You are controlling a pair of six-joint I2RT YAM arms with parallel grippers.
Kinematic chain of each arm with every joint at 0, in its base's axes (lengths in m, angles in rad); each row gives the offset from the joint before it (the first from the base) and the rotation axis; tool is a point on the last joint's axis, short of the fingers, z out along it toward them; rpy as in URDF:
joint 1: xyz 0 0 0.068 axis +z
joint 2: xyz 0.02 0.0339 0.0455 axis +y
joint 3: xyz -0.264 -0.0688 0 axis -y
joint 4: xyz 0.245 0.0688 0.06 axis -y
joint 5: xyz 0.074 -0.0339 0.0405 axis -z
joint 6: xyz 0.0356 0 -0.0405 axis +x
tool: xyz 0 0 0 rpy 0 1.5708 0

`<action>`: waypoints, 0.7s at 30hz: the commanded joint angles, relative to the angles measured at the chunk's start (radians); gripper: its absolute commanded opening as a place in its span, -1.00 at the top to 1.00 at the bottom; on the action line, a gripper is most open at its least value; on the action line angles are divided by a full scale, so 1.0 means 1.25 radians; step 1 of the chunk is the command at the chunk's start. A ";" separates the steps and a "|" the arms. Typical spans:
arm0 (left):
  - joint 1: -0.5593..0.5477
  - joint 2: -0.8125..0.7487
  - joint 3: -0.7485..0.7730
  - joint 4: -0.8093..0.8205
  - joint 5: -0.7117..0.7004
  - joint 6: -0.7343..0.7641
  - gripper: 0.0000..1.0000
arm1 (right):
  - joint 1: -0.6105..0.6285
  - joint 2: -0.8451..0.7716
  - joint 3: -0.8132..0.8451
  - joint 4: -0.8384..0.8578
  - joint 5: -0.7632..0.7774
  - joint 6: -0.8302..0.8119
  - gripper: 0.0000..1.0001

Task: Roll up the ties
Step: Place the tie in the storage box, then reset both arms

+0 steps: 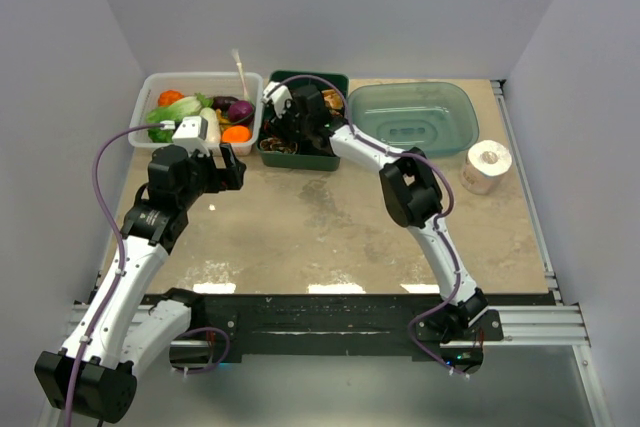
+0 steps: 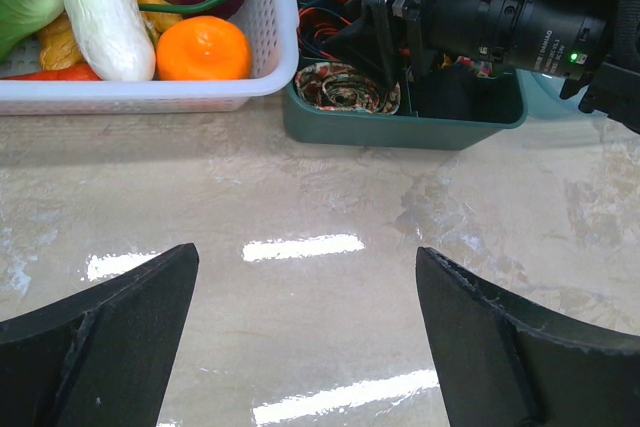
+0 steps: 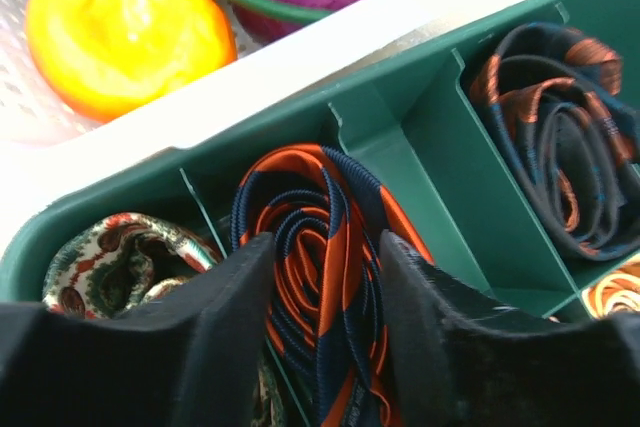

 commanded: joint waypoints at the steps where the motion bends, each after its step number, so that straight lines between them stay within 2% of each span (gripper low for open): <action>1: 0.007 -0.010 -0.003 0.031 0.006 0.007 -0.90 | 0.005 -0.121 0.024 0.021 0.015 0.022 -0.16; 8: 0.007 -0.025 -0.006 0.038 0.000 0.010 -0.90 | 0.004 -0.257 -0.067 0.059 0.035 0.063 -0.39; 13: 0.007 -0.031 -0.003 0.058 0.017 0.010 -0.91 | 0.004 -0.386 -0.203 0.112 0.046 0.117 -0.57; 14: 0.007 -0.030 -0.002 0.061 0.023 0.008 -0.91 | 0.002 -0.438 -0.250 0.131 0.059 0.125 -0.64; 15: 0.007 -0.028 -0.003 0.070 0.030 0.003 -0.91 | 0.004 -0.463 -0.276 0.142 0.070 0.140 -0.97; 21: 0.007 -0.025 0.009 0.118 0.090 -0.040 -0.91 | 0.004 -0.694 -0.509 0.257 0.177 0.194 -0.97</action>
